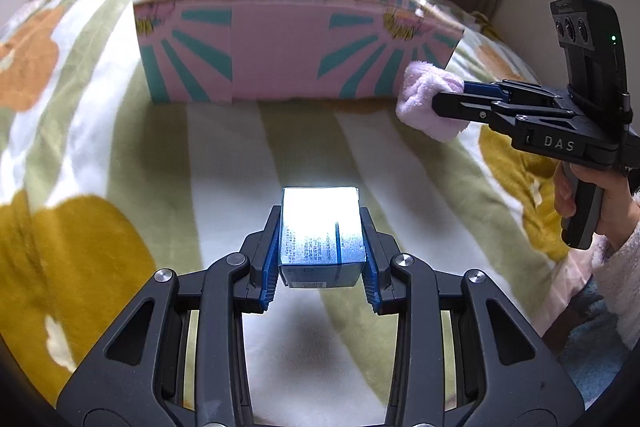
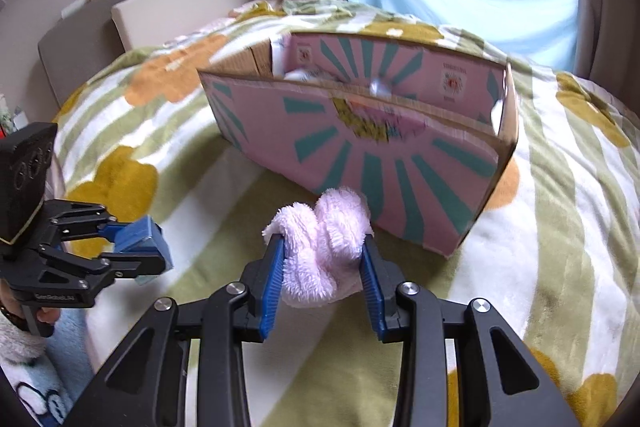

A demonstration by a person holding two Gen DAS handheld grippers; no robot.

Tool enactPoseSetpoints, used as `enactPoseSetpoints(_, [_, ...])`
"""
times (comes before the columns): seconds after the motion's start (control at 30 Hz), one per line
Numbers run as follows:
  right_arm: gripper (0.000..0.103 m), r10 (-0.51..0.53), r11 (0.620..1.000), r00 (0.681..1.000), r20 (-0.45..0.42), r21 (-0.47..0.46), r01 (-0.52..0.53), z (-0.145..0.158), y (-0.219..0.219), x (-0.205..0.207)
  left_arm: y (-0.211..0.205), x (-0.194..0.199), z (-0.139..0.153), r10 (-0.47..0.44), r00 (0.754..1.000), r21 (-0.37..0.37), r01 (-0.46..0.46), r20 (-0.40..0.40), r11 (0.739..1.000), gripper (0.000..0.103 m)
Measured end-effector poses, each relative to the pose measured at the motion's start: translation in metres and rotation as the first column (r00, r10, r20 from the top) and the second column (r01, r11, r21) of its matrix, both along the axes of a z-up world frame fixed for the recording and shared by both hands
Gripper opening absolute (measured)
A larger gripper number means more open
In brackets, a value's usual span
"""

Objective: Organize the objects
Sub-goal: 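Lift the blue cube box and pink sock and carry them toward the pink box, then lower both items into the pink box and open both tools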

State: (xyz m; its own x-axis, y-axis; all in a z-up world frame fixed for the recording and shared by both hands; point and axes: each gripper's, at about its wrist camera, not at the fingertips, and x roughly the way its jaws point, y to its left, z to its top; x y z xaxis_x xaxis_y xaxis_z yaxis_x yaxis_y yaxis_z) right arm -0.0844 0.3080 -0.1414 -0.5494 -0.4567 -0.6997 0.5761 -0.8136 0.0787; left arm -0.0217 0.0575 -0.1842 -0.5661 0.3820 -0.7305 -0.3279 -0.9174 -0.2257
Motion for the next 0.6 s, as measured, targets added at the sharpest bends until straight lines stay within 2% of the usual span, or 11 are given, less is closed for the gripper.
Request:
enactPoseSetpoints(0.17, [0.034, -0.005, 0.999, 0.999, -0.041, -0.032, 0.004, 0.038, -0.006, 0.001, -0.006, -0.011, 0.041, -0.017, 0.998, 0.006, 0.018, -0.061, 1.000, 0.031])
enactPoseSetpoints(0.37, [0.034, -0.051, 0.998, 0.993, -0.103, -0.031, 0.048, 0.085, -0.013, -0.012, -0.016, -0.048, 0.101, -0.034, 0.988, -0.009, 0.033, -0.149, 0.999, 0.031])
enactPoseSetpoints(0.6, [0.034, -0.142, 0.988, 0.987, -0.071, -0.067, 0.138, 0.112, -0.013, -0.060, -0.023, -0.119, 0.146, -0.054, 0.983, -0.006, 0.053, -0.178, 0.999, 0.031])
